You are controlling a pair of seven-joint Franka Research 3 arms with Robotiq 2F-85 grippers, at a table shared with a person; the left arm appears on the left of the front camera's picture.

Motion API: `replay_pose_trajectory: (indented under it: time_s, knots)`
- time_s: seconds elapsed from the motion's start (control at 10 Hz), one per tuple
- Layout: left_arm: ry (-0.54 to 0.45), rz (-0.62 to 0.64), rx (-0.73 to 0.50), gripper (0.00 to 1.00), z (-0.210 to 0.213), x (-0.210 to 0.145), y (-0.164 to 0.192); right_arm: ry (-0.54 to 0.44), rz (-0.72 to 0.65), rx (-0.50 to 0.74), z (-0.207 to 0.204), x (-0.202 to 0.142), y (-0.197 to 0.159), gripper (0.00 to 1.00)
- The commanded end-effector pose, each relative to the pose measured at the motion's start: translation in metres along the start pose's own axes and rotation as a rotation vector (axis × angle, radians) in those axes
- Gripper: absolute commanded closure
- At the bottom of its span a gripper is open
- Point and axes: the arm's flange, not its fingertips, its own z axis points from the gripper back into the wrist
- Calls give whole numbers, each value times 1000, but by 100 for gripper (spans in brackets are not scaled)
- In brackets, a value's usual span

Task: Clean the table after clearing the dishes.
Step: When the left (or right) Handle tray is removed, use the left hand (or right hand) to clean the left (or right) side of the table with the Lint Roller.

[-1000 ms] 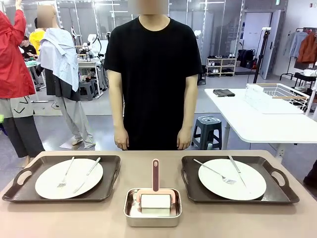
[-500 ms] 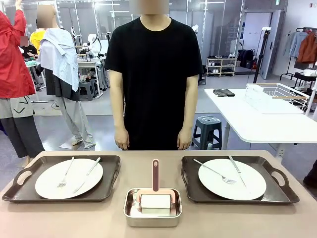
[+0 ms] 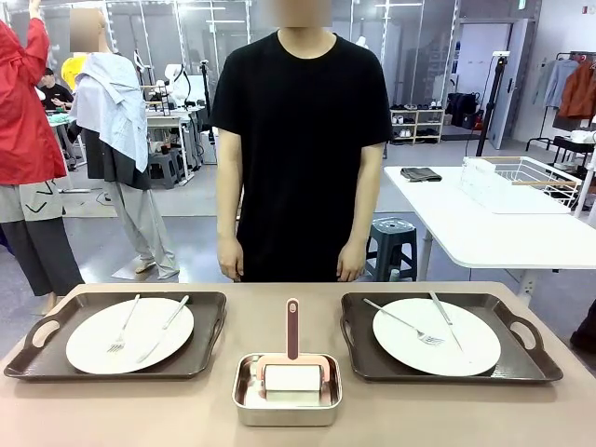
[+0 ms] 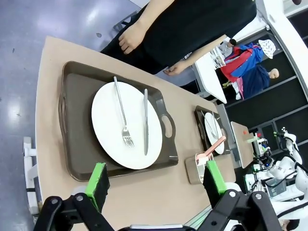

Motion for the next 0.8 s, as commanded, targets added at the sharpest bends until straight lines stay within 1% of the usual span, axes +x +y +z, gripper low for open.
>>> replay_pose_trajectory:
  time_s: [0.0, 0.7]
  knots:
    - [-6, -7, -17, 0, 4, -2, 1, 10, 4, 3, 2, -3, 5, 0]
    - [-6, -7, -17, 0, 4, -2, 1, 10, 4, 3, 2, -3, 5, 0]
